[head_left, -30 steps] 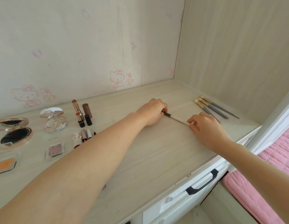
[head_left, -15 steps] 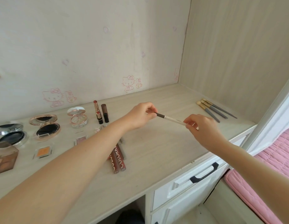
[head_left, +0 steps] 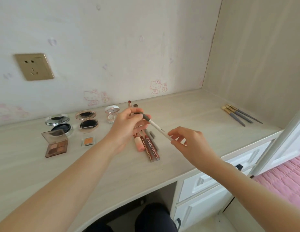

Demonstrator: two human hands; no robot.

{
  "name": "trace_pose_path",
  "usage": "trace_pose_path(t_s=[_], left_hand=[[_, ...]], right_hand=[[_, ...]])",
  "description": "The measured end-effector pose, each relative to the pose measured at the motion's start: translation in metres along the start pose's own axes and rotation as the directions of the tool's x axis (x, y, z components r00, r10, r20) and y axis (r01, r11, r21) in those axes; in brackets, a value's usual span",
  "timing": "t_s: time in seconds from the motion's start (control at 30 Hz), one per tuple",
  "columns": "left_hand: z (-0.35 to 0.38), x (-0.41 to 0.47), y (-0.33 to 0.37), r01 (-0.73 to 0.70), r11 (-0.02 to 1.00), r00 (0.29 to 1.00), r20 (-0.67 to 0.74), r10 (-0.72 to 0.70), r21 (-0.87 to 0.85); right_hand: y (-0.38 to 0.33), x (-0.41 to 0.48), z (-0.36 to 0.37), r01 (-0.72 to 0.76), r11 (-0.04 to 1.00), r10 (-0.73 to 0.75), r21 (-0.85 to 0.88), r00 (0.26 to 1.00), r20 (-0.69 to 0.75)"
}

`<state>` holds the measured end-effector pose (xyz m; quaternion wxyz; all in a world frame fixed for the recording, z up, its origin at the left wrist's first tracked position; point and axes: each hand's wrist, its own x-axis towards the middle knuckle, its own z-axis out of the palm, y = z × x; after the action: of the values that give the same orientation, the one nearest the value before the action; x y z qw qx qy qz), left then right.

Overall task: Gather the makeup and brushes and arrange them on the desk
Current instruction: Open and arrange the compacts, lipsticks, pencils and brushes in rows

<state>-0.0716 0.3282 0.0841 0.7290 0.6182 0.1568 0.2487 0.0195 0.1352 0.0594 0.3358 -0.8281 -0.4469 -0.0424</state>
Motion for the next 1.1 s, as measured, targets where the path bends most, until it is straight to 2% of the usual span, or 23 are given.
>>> trace_pose_path(t_s=[0.1, 0.3, 0.47, 0.63, 0.93, 1.03, 1.1], left_hand=[[-0.023, -0.017, 0.006, 0.004, 0.999, 1.0, -0.022, -0.005, -0.052], [-0.065, -0.043, 0.011, -0.021, 0.998, 0.999, -0.025, 0.023, 0.062], [-0.084, -0.059, 0.012, -0.038, 0.994, 0.998, -0.053, 0.044, 0.104], [-0.1, -0.069, 0.006, -0.048, 0.994, 0.987, -0.147, 0.062, 0.099], [-0.112, -0.068, -0.004, -0.079, 0.985, 0.955, -0.273, 0.12, 0.156], [-0.118, -0.066, -0.005, -0.093, 0.95, 0.948, -0.264, 0.176, 0.299], [-0.124, -0.065, -0.01, -0.115, 0.842, 0.947, -0.197, 0.253, 0.527]], right_hand=[[-0.024, 0.001, 0.02, 0.029, 0.999, -0.031, 0.045, 0.999, 0.039], [-0.061, 0.005, 0.058, -0.008, 0.974, -0.007, 0.227, 0.998, 0.064], [-0.09, 0.008, 0.085, 0.035, 0.977, -0.055, 0.211, 0.995, 0.088], [-0.111, 0.004, 0.109, 0.099, 0.98, -0.121, 0.171, 0.986, 0.118], [-0.117, 0.013, 0.128, 0.111, 0.978, -0.138, 0.175, 0.979, 0.15], [-0.11, 0.019, 0.125, 0.106, 0.975, -0.133, 0.198, 0.983, 0.129], [-0.107, 0.022, 0.122, 0.084, 0.969, -0.111, 0.232, 0.988, 0.105]])
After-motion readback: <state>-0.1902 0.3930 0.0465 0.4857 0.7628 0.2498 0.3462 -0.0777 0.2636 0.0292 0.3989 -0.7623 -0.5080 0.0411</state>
